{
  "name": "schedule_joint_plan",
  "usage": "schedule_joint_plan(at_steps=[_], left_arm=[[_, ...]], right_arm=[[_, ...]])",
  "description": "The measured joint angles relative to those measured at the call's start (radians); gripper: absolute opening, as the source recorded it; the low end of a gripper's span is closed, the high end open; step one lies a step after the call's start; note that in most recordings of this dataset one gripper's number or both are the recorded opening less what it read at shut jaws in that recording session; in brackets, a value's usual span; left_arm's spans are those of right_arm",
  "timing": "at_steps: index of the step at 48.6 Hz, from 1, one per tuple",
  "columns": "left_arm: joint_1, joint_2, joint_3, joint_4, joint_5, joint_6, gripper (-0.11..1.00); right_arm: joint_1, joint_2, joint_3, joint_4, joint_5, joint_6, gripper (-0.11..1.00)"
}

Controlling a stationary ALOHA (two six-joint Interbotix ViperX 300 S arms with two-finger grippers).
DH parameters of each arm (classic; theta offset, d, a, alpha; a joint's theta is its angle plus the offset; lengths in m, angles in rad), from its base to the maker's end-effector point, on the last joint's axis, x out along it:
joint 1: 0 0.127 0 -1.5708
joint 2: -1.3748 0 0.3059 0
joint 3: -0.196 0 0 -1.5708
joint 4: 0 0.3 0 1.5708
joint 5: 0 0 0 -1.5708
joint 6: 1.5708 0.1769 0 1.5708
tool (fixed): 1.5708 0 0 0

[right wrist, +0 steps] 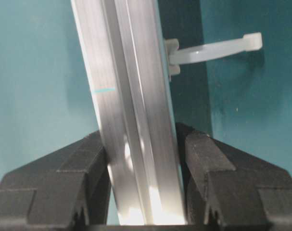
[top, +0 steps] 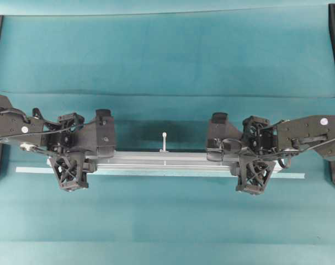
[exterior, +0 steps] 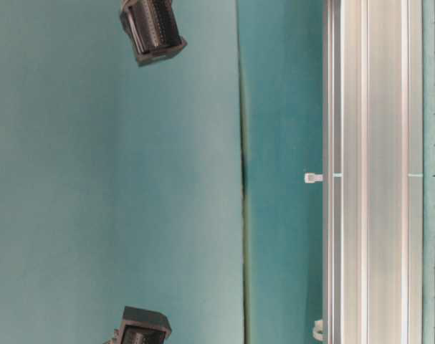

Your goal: Lift the large metal rail with both hands.

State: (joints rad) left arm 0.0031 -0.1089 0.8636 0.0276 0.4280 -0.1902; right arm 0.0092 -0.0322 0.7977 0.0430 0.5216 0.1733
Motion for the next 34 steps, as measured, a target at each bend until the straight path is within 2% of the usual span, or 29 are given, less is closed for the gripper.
schedule_joint_plan(at_steps=[34], left_arm=[[0.002,-0.009,0.023,0.0,-0.028,0.009,0.36]], right_arm=[[-0.002,0.0,0.0,0.011,0.005,-0.003,0.41]])
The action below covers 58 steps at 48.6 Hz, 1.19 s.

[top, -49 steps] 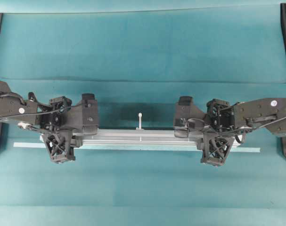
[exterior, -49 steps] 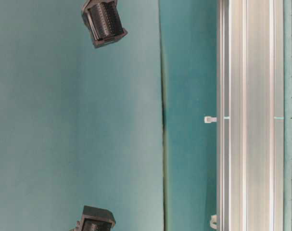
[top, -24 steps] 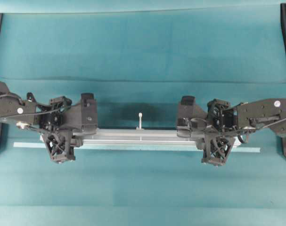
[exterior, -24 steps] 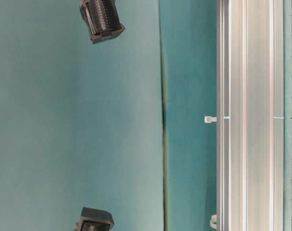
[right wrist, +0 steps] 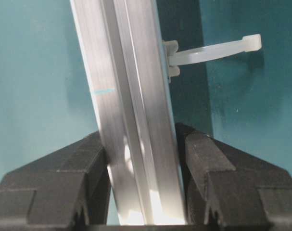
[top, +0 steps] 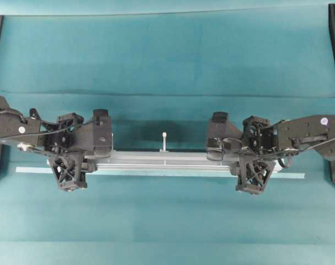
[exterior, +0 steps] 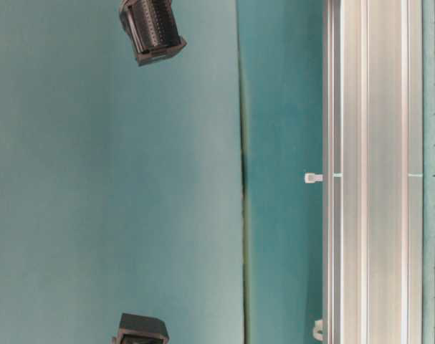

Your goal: Lift the large metal rail with both hands.

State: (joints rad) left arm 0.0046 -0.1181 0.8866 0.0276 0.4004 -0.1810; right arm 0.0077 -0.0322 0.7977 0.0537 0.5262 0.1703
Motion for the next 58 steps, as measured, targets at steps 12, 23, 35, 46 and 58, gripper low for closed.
schedule_joint_plan(at_steps=[12,23,35,46,58], left_arm=[[0.0,-0.002,0.005,0.0,-0.006,0.0,0.36],[0.0,-0.005,0.009,0.0,-0.003,0.0,0.36],[0.0,-0.008,0.02,0.0,-0.005,0.0,0.36],[0.006,-0.005,0.035,-0.006,0.008,-0.02,0.7],[0.015,-0.029,0.04,-0.006,0.006,-0.006,0.97]], right_arm=[[-0.003,0.008,0.008,0.008,-0.002,0.014,0.95],[-0.003,0.008,0.008,0.008,-0.005,0.015,0.95],[0.003,0.009,0.008,0.009,-0.005,0.038,0.95],[0.008,0.008,0.008,0.006,-0.005,0.055,0.95],[0.009,-0.021,0.008,-0.015,-0.005,0.055,0.95]])
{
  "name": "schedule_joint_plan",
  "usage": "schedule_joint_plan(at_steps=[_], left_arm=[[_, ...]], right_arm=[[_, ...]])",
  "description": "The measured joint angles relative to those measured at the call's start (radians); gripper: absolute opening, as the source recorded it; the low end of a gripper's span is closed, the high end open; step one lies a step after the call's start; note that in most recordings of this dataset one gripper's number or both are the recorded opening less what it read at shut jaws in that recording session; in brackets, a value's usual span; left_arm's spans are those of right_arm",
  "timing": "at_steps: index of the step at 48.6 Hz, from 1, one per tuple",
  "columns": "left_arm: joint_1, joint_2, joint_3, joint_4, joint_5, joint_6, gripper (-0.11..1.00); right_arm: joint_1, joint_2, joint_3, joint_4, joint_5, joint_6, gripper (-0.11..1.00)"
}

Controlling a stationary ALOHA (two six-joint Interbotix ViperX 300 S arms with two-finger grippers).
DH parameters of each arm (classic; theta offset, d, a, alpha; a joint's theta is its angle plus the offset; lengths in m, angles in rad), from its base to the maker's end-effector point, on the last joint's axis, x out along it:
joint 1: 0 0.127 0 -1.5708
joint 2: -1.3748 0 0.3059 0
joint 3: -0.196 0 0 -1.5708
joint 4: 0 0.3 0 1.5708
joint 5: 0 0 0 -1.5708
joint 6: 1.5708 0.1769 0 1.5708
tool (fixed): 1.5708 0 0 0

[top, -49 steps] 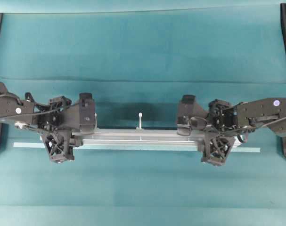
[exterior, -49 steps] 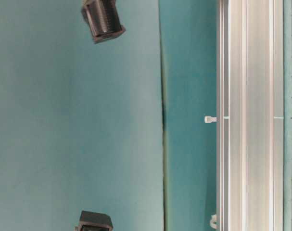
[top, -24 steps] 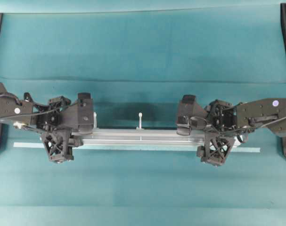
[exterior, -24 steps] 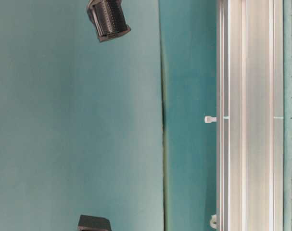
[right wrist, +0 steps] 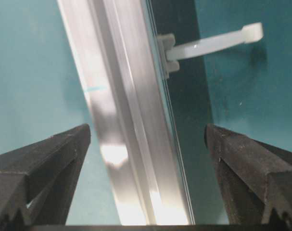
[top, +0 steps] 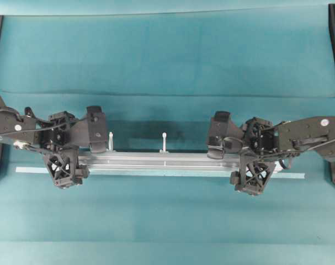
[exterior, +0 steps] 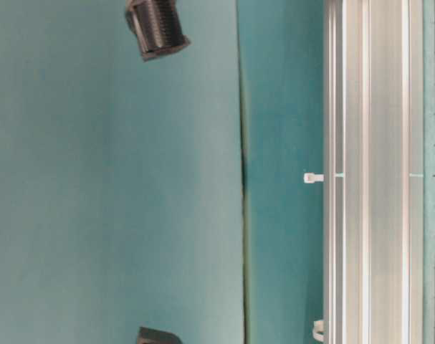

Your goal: Lift the large metal rail with both hands.

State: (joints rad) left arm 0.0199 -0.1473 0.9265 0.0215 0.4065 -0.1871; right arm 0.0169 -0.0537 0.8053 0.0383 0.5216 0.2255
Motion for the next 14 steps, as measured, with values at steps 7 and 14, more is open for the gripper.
schedule_joint_plan(at_steps=[7,14], left_arm=[[-0.002,-0.052,0.0,0.0,0.006,0.005,0.97],[0.0,-0.138,0.0,0.0,0.048,0.005,0.97]], right_arm=[[0.0,-0.04,0.003,-0.003,-0.005,0.0,0.95],[-0.006,-0.086,0.011,-0.006,-0.009,-0.002,0.95]])
